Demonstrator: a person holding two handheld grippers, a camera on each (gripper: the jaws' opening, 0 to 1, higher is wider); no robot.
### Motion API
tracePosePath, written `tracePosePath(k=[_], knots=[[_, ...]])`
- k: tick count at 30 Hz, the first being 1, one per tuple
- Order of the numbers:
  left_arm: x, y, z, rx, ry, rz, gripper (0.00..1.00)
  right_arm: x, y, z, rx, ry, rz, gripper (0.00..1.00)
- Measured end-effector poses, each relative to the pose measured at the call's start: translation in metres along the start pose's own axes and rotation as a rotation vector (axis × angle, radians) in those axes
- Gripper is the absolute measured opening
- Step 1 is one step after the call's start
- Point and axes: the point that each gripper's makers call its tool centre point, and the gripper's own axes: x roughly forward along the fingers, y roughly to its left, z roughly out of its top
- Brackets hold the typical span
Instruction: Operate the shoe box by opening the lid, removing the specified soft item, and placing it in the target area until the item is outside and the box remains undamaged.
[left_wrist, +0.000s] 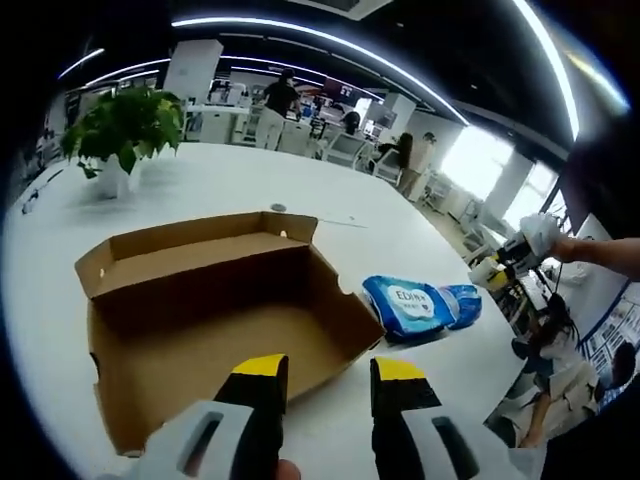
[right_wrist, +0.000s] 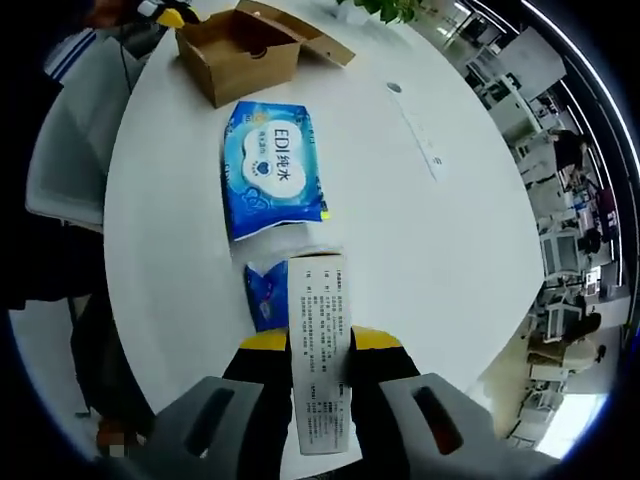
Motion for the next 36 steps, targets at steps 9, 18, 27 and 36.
tracePosePath(k=[9,18,27,36], knots=[[-0.019,0.023,-0.007,-0.042,-0.012,0.068,0.33,0.032,-0.029,0.01,-0.033,0.027,-0.017,0.19],[-0.029,0.035,-0.008,-0.059,-0.015,0.107,0.33,0.065,-0.031,0.025,-0.095,0.052,0.002,0.19],[-0.029,0.039,-0.012,-0.073,-0.008,0.117,0.33,0.092,-0.022,0.024,-0.117,0.078,0.038,0.19],[-0.026,0.041,-0.009,-0.061,0.005,0.115,0.33,0.102,-0.022,0.02,-0.155,0.088,0.068,0.19]])
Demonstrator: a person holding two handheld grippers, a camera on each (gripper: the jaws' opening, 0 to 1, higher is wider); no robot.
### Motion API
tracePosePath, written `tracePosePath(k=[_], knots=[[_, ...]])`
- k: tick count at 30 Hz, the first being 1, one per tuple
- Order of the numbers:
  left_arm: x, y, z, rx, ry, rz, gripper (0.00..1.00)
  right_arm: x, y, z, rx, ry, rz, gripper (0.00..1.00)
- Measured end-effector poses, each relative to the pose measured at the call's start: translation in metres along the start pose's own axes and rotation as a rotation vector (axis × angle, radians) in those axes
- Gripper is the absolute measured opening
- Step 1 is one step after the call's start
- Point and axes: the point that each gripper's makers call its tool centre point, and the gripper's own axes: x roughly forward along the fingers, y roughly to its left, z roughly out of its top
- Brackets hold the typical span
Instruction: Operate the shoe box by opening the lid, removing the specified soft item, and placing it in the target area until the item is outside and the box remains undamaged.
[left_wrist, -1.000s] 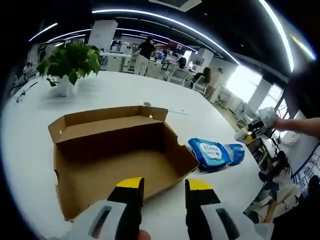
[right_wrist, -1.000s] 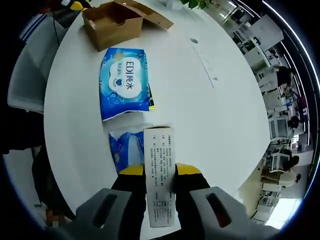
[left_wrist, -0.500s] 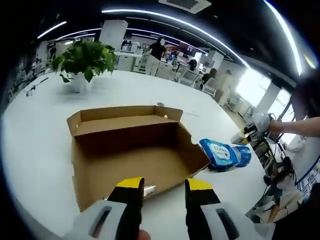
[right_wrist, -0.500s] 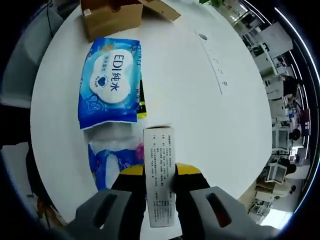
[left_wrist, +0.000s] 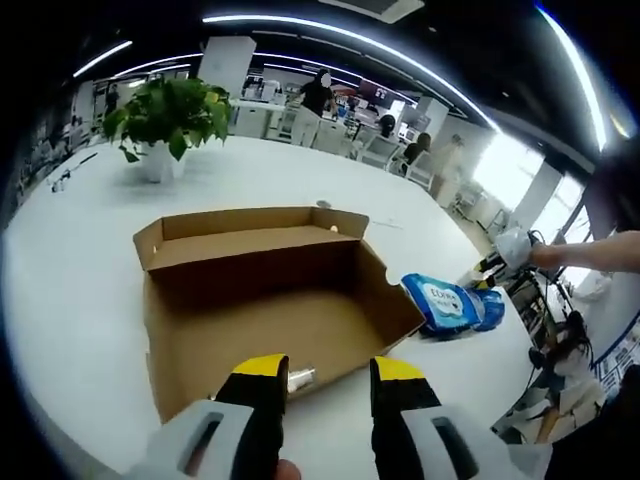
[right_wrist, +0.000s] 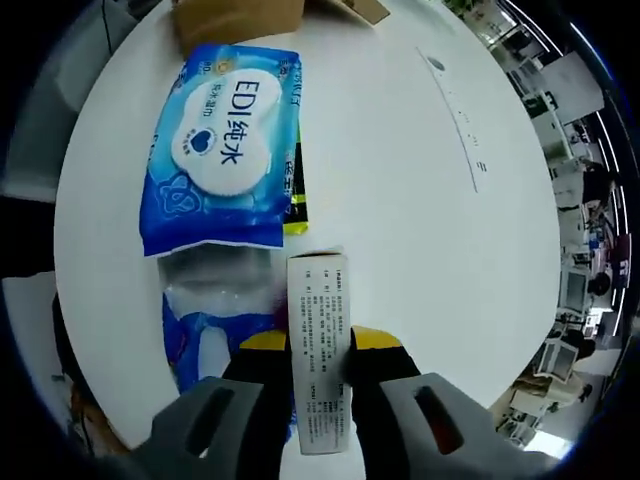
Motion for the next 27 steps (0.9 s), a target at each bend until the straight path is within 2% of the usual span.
tracePosePath(k=[16,27], knots=[[0.004,-0.006,0.005,0.016,0.007,-0.009,0.33,0.004,0.0,-0.009,-0.006,0.013,0.033,0.18],[0.006,-0.009,0.009,0.027,0.007,-0.019,0.33,0.002,-0.004,-0.014,0.031,0.023,0.007,0.19]])
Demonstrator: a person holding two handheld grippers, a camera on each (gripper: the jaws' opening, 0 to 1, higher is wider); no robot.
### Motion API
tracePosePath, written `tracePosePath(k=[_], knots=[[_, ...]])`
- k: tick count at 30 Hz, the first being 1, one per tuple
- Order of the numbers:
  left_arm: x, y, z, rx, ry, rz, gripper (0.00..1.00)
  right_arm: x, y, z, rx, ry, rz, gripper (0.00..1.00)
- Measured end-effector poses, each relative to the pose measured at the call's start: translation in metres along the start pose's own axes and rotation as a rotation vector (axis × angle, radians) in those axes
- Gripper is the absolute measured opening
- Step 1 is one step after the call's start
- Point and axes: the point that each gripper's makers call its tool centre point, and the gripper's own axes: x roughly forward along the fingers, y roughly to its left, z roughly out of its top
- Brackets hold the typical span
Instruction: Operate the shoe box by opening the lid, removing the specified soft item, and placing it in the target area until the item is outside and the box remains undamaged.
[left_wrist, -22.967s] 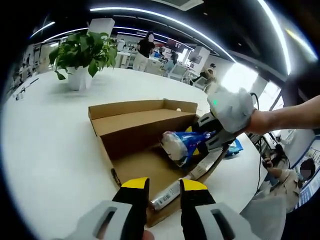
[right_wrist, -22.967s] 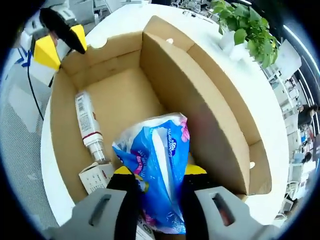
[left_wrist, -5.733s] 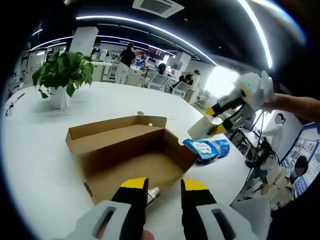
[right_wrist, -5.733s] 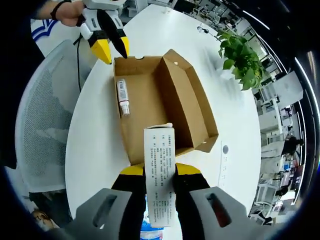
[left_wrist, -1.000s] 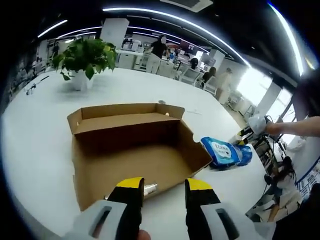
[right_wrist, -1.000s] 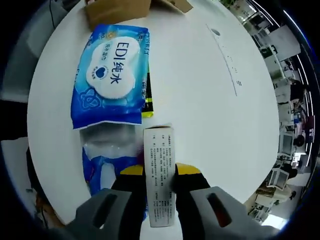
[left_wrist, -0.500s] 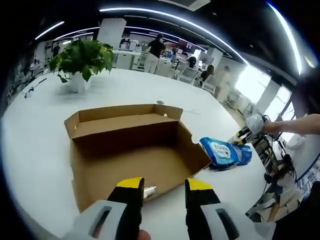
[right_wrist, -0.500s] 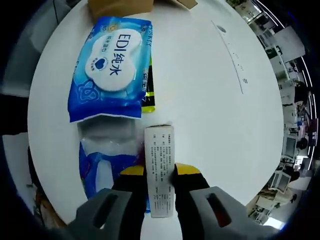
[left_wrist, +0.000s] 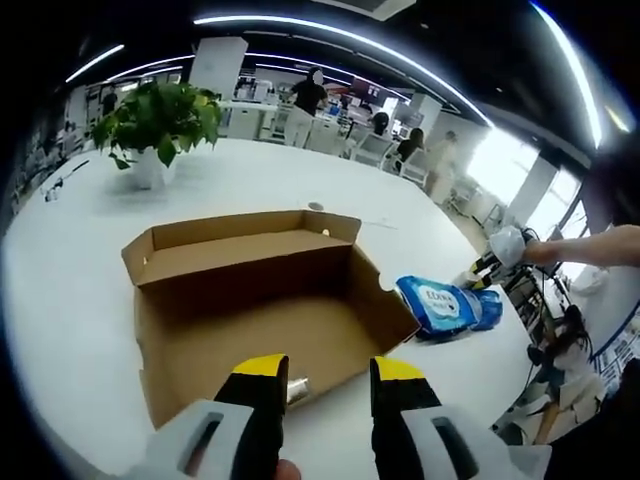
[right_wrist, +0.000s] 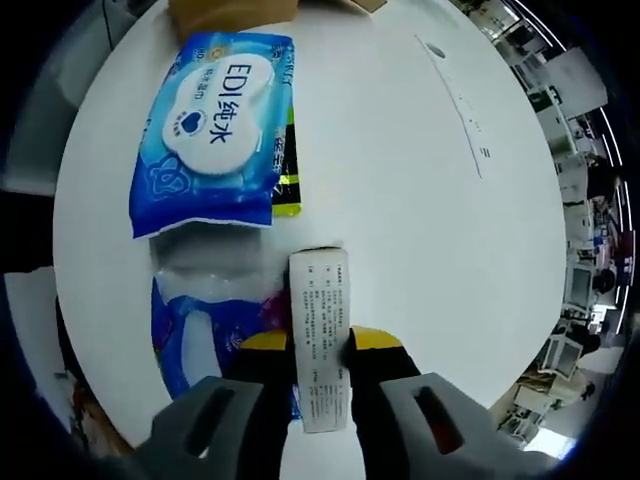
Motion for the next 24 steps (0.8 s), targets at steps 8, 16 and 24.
tracePosePath(k=[8,16,24], knots=[[0.001,-0.002,0.003,0.005,-0.008,-0.012,0.33,-0.01,0.0,-0.007,0.022,0.002,-0.005,0.24],[0.0,-0.002,0.003,0.01,-0.012,-0.029,0.33,-0.024,0.002,-0.015,0.046,0.009,-0.025,0.26],[-0.001,-0.001,0.002,0.012,-0.016,-0.052,0.33,-0.048,0.007,-0.018,0.11,-0.001,-0.058,0.26]])
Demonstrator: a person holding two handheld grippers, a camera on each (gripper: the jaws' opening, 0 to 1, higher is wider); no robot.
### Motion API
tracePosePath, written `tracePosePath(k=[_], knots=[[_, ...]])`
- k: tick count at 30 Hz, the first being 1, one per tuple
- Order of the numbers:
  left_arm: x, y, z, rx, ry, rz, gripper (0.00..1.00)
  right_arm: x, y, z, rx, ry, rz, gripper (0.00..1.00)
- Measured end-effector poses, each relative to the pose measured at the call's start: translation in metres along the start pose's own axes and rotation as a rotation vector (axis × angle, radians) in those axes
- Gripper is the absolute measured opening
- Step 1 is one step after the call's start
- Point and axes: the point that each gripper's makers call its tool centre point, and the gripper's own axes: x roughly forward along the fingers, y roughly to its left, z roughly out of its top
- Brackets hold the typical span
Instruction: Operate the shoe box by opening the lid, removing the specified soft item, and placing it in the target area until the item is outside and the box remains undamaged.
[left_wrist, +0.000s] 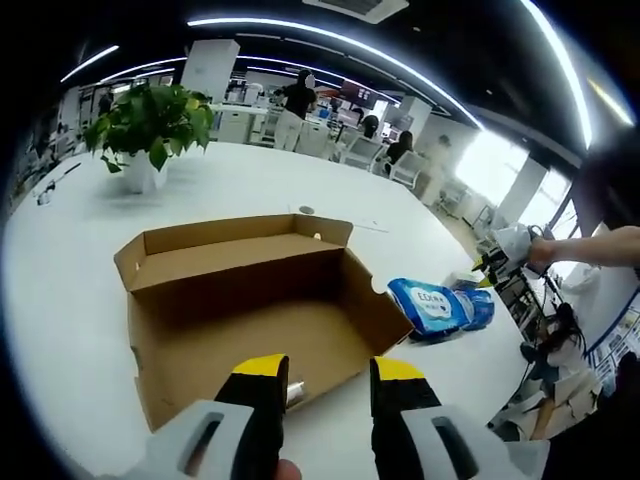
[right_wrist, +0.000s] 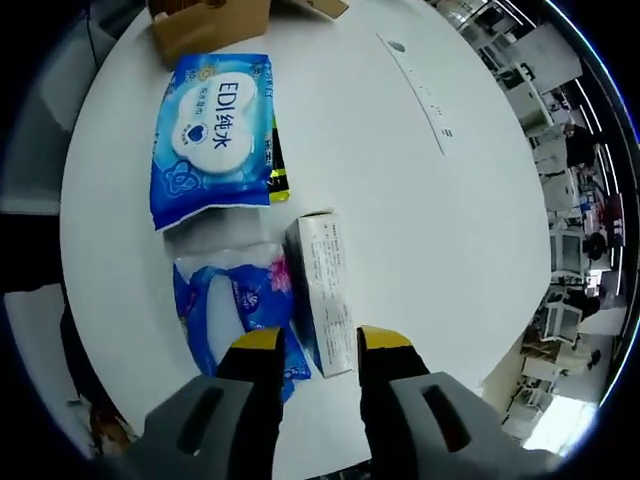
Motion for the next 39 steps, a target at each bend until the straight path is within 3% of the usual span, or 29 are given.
tracePosePath(k=[11,15,29,36,39], knots=[[0.001,-0.001,-0.001,-0.005,-0.004,-0.036,0.33,-0.031,0.017,-0.003,0.15,-0.031,-0.034,0.26],[0.002,-0.002,-0.002,-0.004,-0.002,-0.052,0.33,-0.036,0.021,0.001,0.249,-0.073,-0.043,0.27],[-0.002,-0.002,0.001,0.014,-0.001,-0.095,0.32,-0.053,0.027,0.009,0.449,-0.157,-0.071,0.27],[-0.011,0.013,0.002,0.01,-0.011,-0.094,0.32,-0.059,0.028,0.036,0.561,-0.254,-0.07,0.26],[-0.015,0.018,0.002,0.009,-0.013,-0.093,0.32,-0.062,0.03,0.045,0.56,-0.267,-0.07,0.26]])
